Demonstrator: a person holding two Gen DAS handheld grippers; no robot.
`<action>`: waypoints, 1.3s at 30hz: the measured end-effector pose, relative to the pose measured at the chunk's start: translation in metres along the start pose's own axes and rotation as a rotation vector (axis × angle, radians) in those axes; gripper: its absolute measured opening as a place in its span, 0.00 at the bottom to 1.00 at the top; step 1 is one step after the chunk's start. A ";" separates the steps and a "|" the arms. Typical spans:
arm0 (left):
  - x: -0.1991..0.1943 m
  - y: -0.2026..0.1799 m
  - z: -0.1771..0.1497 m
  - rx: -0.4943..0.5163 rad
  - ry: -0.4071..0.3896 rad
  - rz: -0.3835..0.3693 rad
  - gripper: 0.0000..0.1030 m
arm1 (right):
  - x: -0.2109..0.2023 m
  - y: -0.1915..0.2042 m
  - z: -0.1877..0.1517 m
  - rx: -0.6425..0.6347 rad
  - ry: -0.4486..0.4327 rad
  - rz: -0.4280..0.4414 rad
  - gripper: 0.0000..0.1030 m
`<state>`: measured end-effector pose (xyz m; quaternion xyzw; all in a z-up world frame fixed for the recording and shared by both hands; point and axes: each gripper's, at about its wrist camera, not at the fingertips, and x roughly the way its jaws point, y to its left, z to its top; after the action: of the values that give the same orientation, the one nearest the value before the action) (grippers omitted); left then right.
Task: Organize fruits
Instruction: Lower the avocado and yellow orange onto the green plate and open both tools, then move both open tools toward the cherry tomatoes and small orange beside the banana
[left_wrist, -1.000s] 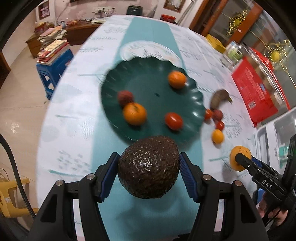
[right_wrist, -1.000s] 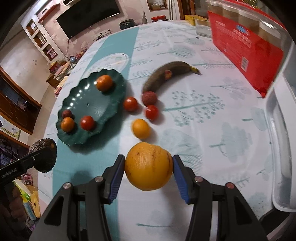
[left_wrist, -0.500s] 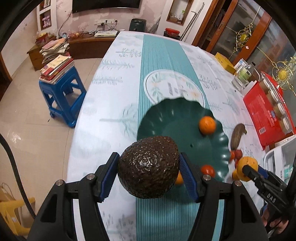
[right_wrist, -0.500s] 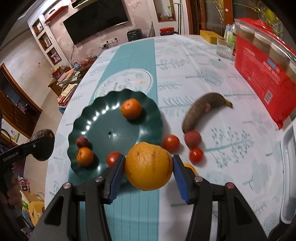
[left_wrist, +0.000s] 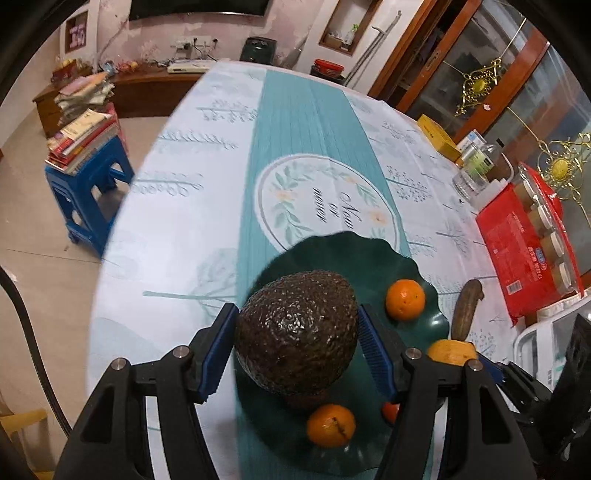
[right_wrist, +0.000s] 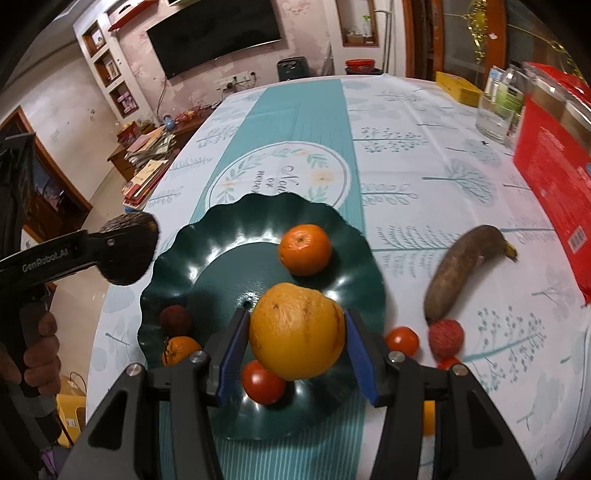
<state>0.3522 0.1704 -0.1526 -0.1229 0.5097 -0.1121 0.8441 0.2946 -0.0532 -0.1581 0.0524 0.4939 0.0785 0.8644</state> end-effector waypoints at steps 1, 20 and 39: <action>0.003 -0.001 -0.002 -0.001 0.004 -0.010 0.62 | 0.003 0.001 0.001 -0.005 0.005 0.006 0.51; 0.035 -0.017 -0.006 0.026 0.087 -0.036 0.70 | 0.013 0.001 0.004 -0.032 0.023 0.029 0.56; -0.047 -0.025 -0.080 0.137 0.063 -0.060 0.72 | -0.076 0.012 -0.077 0.115 0.010 -0.053 0.59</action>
<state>0.2579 0.1539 -0.1411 -0.0764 0.5233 -0.1760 0.8303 0.1894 -0.0550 -0.1306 0.0887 0.5030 0.0272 0.8593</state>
